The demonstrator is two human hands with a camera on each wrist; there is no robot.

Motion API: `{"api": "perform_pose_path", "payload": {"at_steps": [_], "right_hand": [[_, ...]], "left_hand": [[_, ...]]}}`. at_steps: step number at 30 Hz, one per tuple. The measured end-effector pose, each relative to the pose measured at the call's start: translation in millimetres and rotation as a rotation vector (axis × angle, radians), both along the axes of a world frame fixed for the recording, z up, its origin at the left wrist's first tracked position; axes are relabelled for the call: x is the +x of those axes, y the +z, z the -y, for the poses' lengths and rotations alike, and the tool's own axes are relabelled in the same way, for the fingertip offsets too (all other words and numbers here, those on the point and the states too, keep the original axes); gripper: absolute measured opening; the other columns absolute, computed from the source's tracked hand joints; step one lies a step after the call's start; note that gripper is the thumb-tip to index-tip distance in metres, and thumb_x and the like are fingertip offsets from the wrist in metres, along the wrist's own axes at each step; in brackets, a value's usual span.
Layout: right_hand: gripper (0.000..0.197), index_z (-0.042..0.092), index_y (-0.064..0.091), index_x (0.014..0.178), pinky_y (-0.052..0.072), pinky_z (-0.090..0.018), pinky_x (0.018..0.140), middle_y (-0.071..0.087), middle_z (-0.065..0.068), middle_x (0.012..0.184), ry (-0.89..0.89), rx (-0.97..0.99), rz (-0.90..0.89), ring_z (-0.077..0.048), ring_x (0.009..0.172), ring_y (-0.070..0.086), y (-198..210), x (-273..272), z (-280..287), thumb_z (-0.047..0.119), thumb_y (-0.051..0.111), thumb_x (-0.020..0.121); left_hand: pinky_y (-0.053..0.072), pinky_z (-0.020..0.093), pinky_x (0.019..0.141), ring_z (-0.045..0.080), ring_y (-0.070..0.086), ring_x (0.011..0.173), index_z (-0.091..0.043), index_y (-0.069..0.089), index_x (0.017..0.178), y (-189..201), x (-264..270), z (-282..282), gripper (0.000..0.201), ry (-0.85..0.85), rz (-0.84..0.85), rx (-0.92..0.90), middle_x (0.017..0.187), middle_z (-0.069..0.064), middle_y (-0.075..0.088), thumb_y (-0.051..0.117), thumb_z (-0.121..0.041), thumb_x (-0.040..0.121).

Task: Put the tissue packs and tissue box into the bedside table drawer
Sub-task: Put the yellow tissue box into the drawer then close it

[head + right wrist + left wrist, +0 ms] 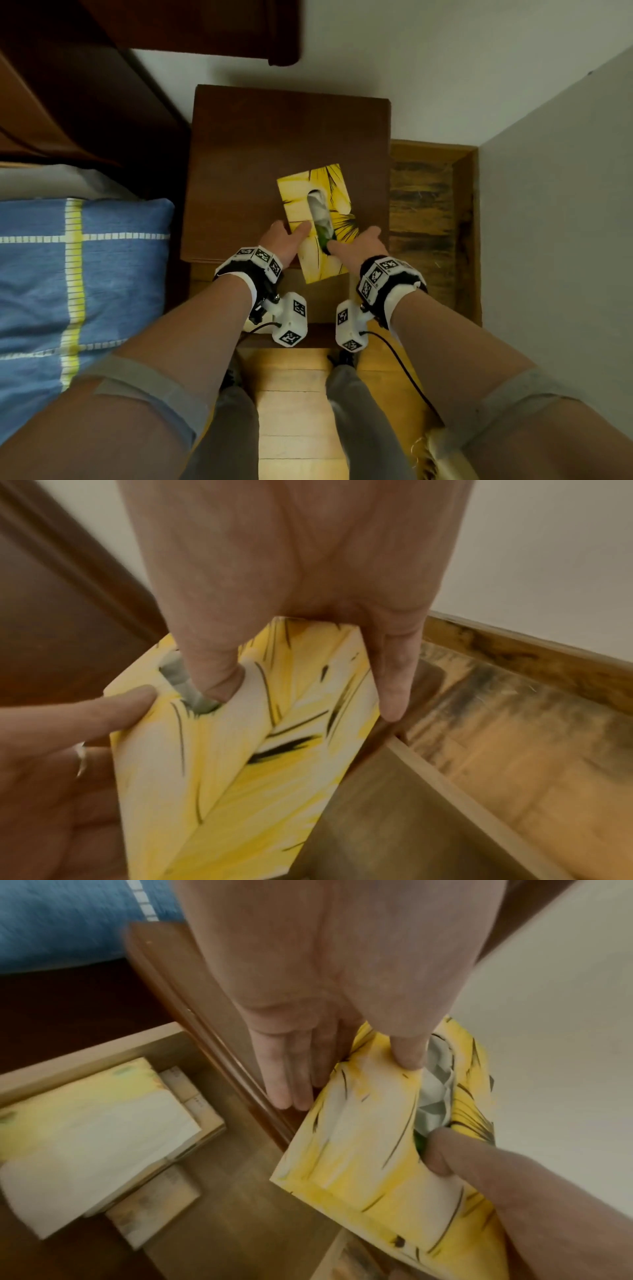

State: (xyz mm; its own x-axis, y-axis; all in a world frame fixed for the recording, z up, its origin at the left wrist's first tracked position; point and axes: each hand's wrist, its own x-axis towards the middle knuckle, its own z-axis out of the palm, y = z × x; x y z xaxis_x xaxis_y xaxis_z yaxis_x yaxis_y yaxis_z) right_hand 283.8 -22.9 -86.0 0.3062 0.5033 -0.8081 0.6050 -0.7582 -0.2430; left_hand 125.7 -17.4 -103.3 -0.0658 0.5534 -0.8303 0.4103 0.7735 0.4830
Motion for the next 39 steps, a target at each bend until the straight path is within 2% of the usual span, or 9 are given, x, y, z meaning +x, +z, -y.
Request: {"api": "perform_pose_path", "payload": {"at_steps": [4, 8, 12, 17, 24, 28, 31, 35, 39], "right_hand": [[0.102, 0.01, 0.012, 0.149, 0.049, -0.04, 0.086, 0.045, -0.018, 0.139, -0.104, -0.039, -0.102, -0.036, 0.115, 0.053, -8, -4, 45, 0.052, 0.07, 0.076], [0.104, 0.007, 0.015, 0.152, 0.041, -0.042, 0.096, 0.035, -0.015, 0.152, -0.29, 0.008, -0.164, -0.034, 0.135, 0.041, -17, -17, 102, 0.047, 0.074, 0.076], [0.102, 0.009, 0.021, 0.151, 0.042, -0.045, 0.103, 0.039, -0.015, 0.151, -0.368, 0.05, -0.169, -0.034, 0.133, 0.044, -20, -31, 164, 0.047, 0.075, 0.073], [0.104, 0.023, 0.014, 0.153, 0.05, -0.052, 0.098, 0.032, -0.014, 0.154, -0.451, -0.032, -0.209, -0.038, 0.132, 0.043, -10, -35, 204, 0.052, 0.07, 0.07], [0.113, 0.012, 0.027, 0.15, 0.05, -0.053, 0.097, 0.039, -0.012, 0.149, -0.439, -0.183, -0.207, -0.038, 0.127, 0.047, -9, -26, 222, 0.064, 0.072, 0.061], [0.125, 0.015, 0.049, 0.137, 0.058, -0.048, 0.083, 0.055, -0.008, 0.132, -0.471, -0.185, -0.236, -0.035, 0.109, 0.059, -33, -23, 193, 0.084, 0.07, 0.035], [0.108, 0.021, 0.055, 0.128, 0.06, -0.049, 0.074, 0.06, -0.003, 0.126, -0.548, -0.174, -0.281, -0.033, 0.101, 0.063, -64, -19, 169, 0.077, 0.074, 0.037], [0.065, 0.013, 0.05, 0.13, 0.054, -0.048, 0.094, 0.045, -0.002, 0.116, -0.628, -0.044, -0.264, -0.029, 0.11, 0.051, -37, -31, 148, 0.05, 0.067, 0.079], [0.043, 0.012, 0.064, 0.115, 0.055, -0.046, 0.092, 0.067, -0.004, 0.102, -0.528, 0.075, -0.067, -0.03, 0.104, 0.065, -57, -21, 143, 0.04, 0.063, 0.082]], "left_hand": [[0.057, 0.044, 0.079, 0.034, 0.06, 0.108, -0.014, 0.042, 0.131, 4, -12, 30, 0.071, -0.045, 0.064, -0.105, 0.123, 0.012, 0.056, 0.048, -0.067, 0.084], [0.054, 0.048, 0.09, 0.033, 0.06, 0.109, -0.015, 0.053, 0.116, 7, -24, 69, 0.06, -0.176, 0.093, -0.121, 0.122, 0.014, 0.062, 0.042, -0.067, 0.087], [0.049, 0.046, 0.098, 0.028, 0.062, 0.109, -0.016, 0.053, 0.128, 7, -42, 108, 0.071, -0.341, -0.026, 0.006, 0.125, 0.005, 0.063, 0.045, -0.07, 0.083], [0.051, 0.047, 0.095, 0.026, 0.066, 0.103, -0.02, 0.049, 0.132, 0, -58, 147, 0.094, -0.285, 0.003, -0.045, 0.124, 0.004, 0.062, 0.044, -0.084, 0.065], [0.05, 0.047, 0.096, 0.029, 0.063, 0.103, -0.019, 0.055, 0.122, -12, -56, 175, 0.067, -0.239, 0.093, -0.145, 0.118, 0.006, 0.064, 0.044, -0.071, 0.08], [0.053, 0.042, 0.091, 0.028, 0.066, 0.102, -0.022, 0.055, 0.124, -23, -57, 176, 0.054, -0.181, 0.152, -0.19, 0.122, 0.004, 0.063, 0.053, -0.058, 0.084], [0.051, 0.039, 0.094, 0.029, 0.065, 0.108, -0.022, 0.04, 0.142, -33, -56, 173, 0.061, -0.122, 0.187, -0.181, 0.136, 0.006, 0.055, 0.053, -0.05, 0.089], [0.05, 0.042, 0.099, 0.031, 0.061, 0.115, -0.02, 0.027, 0.15, -44, -48, 166, 0.056, 0.021, 0.268, -0.166, 0.144, 0.007, 0.046, 0.046, -0.035, 0.099], [0.047, 0.037, 0.102, 0.028, 0.056, 0.12, -0.015, 0.035, 0.147, -53, -28, 157, 0.052, 0.011, 0.265, -0.125, 0.141, 0.01, 0.05, 0.044, -0.033, 0.099]]}}
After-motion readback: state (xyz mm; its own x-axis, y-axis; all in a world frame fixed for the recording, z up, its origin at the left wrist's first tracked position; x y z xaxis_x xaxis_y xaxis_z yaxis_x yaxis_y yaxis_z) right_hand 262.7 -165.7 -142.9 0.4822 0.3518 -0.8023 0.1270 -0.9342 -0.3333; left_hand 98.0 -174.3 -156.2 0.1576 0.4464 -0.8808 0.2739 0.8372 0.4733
